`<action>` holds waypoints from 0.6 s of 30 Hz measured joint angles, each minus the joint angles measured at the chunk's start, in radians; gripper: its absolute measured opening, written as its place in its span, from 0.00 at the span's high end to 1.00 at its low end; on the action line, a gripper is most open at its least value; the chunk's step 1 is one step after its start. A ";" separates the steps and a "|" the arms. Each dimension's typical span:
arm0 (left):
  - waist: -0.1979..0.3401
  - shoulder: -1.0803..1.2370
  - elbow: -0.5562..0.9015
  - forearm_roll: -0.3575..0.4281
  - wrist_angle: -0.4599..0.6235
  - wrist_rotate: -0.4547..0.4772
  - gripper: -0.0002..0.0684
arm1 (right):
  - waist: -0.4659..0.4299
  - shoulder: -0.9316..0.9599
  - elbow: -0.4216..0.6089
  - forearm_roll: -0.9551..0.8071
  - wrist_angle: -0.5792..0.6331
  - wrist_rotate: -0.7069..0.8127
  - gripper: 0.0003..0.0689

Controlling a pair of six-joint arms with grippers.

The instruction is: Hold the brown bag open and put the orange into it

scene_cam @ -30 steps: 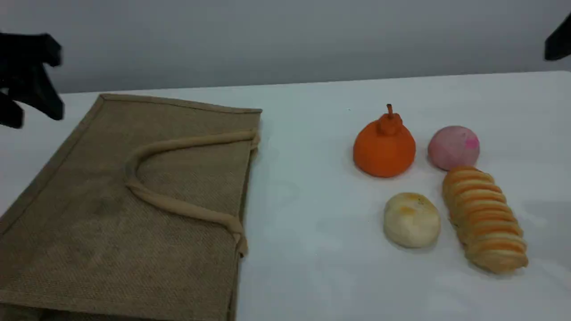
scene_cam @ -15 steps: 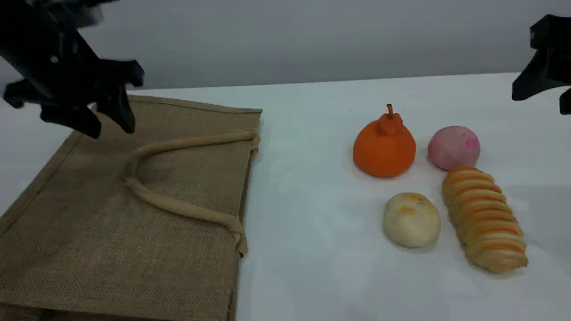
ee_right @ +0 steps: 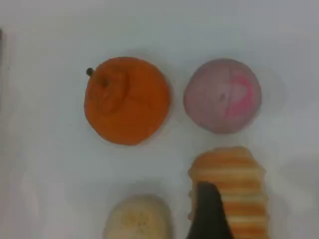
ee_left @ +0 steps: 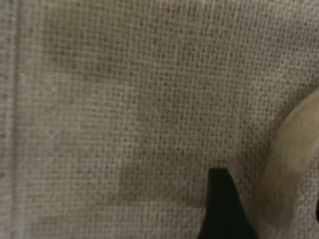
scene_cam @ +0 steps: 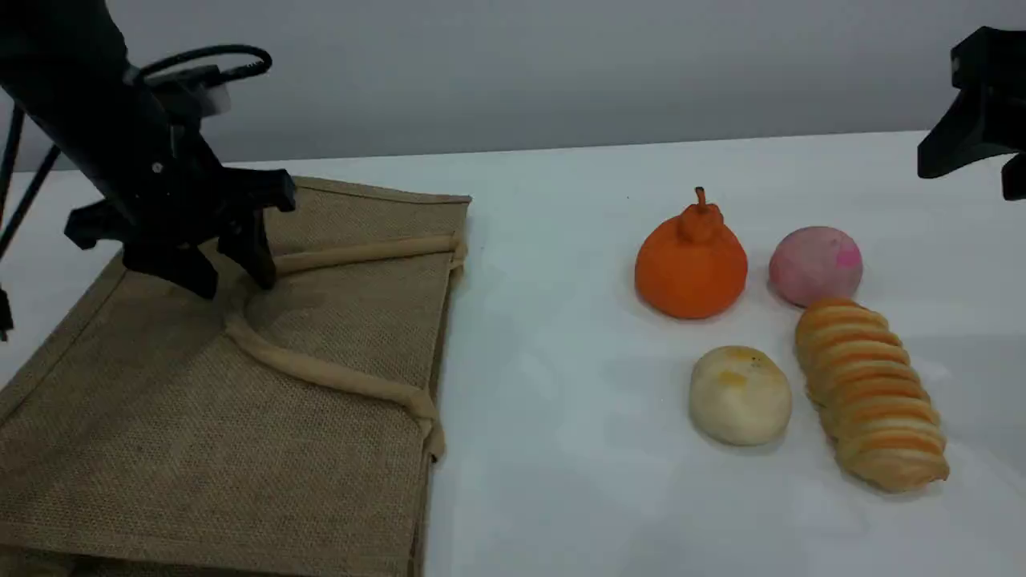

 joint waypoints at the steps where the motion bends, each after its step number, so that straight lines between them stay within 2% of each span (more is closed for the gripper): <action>1: 0.000 0.005 0.000 -0.005 -0.008 0.000 0.43 | 0.000 0.000 0.000 0.001 0.000 0.000 0.39; 9: -0.036 0.051 0.000 -0.014 -0.022 0.003 0.43 | 0.000 0.000 0.000 0.003 0.003 -0.026 0.39; 18: -0.046 0.078 -0.001 -0.002 0.044 -0.003 0.43 | 0.000 0.000 0.000 0.016 0.004 -0.045 0.39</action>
